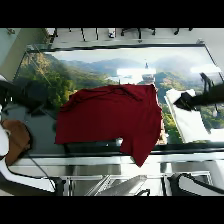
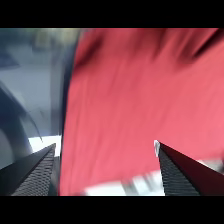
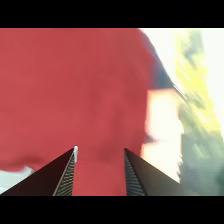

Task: Fold the shirts.

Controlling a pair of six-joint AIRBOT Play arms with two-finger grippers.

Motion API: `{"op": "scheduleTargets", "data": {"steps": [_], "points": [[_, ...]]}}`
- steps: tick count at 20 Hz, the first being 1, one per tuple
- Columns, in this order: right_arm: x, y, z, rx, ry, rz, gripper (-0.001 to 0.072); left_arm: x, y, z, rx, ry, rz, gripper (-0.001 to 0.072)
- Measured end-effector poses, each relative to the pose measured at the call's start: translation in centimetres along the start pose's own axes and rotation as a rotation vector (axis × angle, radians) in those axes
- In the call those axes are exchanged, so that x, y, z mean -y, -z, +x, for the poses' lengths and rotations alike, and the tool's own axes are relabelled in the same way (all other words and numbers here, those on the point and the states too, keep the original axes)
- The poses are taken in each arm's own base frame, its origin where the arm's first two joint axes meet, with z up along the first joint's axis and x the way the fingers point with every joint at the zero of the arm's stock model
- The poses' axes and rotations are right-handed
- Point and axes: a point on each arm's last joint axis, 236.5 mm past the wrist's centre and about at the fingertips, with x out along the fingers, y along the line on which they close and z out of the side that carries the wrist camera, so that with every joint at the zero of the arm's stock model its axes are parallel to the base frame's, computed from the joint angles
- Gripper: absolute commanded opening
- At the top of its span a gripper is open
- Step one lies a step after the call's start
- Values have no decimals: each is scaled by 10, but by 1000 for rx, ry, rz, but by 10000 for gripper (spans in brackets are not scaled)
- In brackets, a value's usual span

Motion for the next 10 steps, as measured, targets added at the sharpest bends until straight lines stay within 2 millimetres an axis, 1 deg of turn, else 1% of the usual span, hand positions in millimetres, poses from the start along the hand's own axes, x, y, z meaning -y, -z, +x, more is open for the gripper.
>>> {"op": "scheduleTargets", "data": {"steps": [2,4,5,7,9,10], "points": [[28,31,3,-16,32,75,371,-17,50,24,-73,38,-70,708],[47,55,10,-35,51,127,371,-27,85,43,-103,64,-115,708],[52,65,15,-49,51,143,372,-31,98,51,-106,72,-131,708],[58,78,22,-67,55,161,377,-31,108,63,-91,95,-145,707],[60,86,30,-80,50,169,467,-25,109,71,-74,138,-148,707],[60,89,34,-89,46,168,464,-20,107,74,-70,162,-148,626]]}}
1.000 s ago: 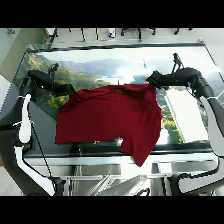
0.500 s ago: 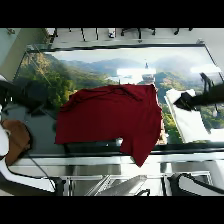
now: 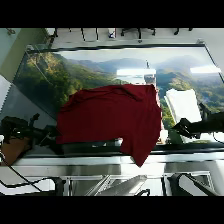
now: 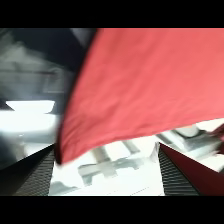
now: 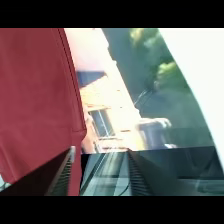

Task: Fold the shirts.

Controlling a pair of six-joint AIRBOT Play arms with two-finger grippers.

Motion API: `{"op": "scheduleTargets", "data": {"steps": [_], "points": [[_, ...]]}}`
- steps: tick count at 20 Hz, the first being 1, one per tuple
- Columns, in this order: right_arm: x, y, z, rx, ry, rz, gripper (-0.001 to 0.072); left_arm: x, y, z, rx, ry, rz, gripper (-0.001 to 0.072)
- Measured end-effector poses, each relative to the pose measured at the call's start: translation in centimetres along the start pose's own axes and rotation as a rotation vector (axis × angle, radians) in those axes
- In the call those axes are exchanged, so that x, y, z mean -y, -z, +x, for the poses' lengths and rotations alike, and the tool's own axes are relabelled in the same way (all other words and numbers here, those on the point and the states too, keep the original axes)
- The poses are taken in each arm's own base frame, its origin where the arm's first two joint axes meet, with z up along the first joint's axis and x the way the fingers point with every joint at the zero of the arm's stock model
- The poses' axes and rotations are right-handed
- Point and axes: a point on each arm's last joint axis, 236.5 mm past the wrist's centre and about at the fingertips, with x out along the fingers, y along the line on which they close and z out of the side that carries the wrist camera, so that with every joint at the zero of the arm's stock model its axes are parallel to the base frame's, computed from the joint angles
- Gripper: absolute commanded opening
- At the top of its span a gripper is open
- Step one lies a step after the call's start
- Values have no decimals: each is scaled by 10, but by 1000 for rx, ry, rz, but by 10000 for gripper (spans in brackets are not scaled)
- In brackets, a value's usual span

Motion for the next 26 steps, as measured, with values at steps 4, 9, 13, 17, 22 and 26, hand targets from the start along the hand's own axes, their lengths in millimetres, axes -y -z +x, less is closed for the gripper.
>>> {"op": "scheduleTargets", "data": {"steps": [4,9,13,17,22,26], "points": [[-2,7,25,-62,-9,1,464,8,-20,15,15,15,34,12],[-17,11,65,-140,-61,-5,461,27,-35,25,-12,5,125,16],[-34,7,88,-155,-150,9,64,40,-44,17,-6,6,170,15],[-63,-7,89,-122,-228,-51,24,74,-59,-20,116,20,256,15],[-216,-81,-88,294,-502,-397,23,228,-55,-196,647,95,613,15],[-346,-22,-339,887,-563,-858,24,368,81,-382,1260,120,937,15]]}}
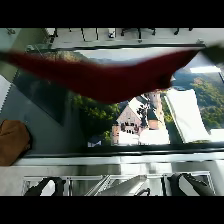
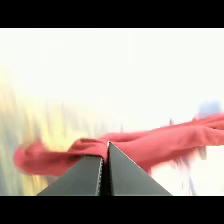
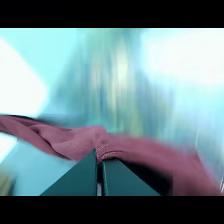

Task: Fold the shirts.

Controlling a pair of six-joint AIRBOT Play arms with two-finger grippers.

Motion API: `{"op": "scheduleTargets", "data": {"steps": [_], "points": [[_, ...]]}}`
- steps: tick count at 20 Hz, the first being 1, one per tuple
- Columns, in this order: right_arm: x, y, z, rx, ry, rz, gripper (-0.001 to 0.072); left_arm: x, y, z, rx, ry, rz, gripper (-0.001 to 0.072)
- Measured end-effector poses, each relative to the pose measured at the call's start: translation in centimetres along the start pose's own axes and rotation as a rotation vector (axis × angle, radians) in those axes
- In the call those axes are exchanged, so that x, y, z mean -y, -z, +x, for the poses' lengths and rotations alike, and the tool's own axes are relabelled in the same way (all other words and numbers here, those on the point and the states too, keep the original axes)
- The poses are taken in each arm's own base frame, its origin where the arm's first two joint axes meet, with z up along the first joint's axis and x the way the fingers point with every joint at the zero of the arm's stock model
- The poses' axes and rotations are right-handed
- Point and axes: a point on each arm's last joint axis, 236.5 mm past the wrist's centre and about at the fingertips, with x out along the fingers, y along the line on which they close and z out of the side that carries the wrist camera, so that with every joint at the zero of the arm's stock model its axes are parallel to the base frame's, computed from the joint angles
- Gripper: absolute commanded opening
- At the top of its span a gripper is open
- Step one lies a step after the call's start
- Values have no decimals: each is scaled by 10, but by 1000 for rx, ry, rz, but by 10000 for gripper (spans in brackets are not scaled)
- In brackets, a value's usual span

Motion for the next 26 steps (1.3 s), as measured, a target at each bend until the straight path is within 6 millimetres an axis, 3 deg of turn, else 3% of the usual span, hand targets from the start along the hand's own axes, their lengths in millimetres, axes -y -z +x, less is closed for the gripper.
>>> {"op": "scheduleTargets", "data": {"steps": [1,2,4,6,8,9,11,14,16,20,22,24,26], "points": [[-43,-34,-24,90,1,-125,24,37,-41,-36,135,1,73,15],[-82,-59,-47,169,8,-238,24,69,-69,-68,240,1,132,15],[-149,-84,-90,292,38,-419,24,120,-101,-125,403,-11,217,15],[-177,-90,-115,346,99,-521,24,138,-110,-158,478,-59,244,15],[-171,-91,-124,347,177,-535,23,126,-103,-161,471,-118,214,15],[-160,-89,-122,329,202,-515,23,111,-95,-153,439,-146,184,15],[-127,-78,-104,258,212,-429,23,66,-66,-117,318,-191,91,15],[-47,-34,-54,88,181,-206,23,-13,8,-40,57,-212,-92,15],[12,15,-16,-28,169,-45,24,-56,73,16,-134,-197,-187,16],[123,147,61,-220,212,259,23,-114,210,118,-464,-143,-329,15],[167,208,91,-283,262,372,23,-142,273,157,-592,-137,-394,15],[202,253,115,-331,302,457,22,-168,323,187,-693,-136,-448,15],[227,271,134,-335,330,495,23,-187,352,212,-748,-126,-477,15]]}}
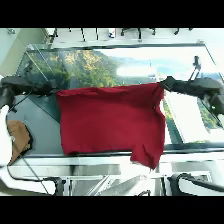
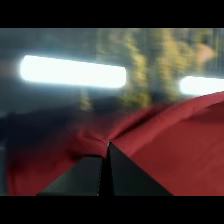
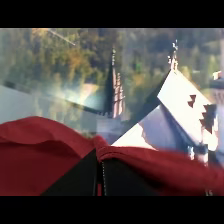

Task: Fold the shirts.

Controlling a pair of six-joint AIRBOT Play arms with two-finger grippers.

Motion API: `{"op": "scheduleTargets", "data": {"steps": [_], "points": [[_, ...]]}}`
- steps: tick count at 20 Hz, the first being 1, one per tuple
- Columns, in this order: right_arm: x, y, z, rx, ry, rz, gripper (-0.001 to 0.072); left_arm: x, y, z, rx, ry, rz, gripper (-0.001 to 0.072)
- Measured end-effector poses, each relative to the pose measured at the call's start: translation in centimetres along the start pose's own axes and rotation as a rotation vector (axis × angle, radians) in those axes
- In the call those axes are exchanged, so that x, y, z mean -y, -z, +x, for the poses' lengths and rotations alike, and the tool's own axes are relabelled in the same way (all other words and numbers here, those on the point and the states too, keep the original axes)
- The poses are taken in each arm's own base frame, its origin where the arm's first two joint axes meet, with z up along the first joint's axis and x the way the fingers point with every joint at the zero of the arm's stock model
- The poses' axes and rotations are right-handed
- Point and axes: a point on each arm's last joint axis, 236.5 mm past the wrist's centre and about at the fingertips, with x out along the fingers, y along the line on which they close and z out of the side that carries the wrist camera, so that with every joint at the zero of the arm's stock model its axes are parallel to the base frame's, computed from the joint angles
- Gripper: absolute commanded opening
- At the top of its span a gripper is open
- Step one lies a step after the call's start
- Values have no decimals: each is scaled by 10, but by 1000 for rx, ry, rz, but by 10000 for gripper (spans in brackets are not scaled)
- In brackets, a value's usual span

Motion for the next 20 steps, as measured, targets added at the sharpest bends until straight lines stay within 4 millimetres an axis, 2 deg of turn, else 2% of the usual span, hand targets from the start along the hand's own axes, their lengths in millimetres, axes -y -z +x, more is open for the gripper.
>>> {"op": "scheduleTargets", "data": {"steps": [2,4,7,10,14,20], "points": [[8,-16,14,32,14,5,23,-9,-15,19,-14,8,-1,15],[10,-38,17,79,18,-1,23,-11,-30,29,-10,16,2,15],[22,-50,20,97,36,1,23,-14,-40,40,-18,1,15,15],[41,-38,32,44,58,2,22,-25,-30,56,-76,-39,27,16],[70,-9,47,-63,109,4,23,-41,-13,68,-151,-114,54,15],[123,33,44,-230,295,-7,22,-56,-3,71,-201,-190,85,16]]}}
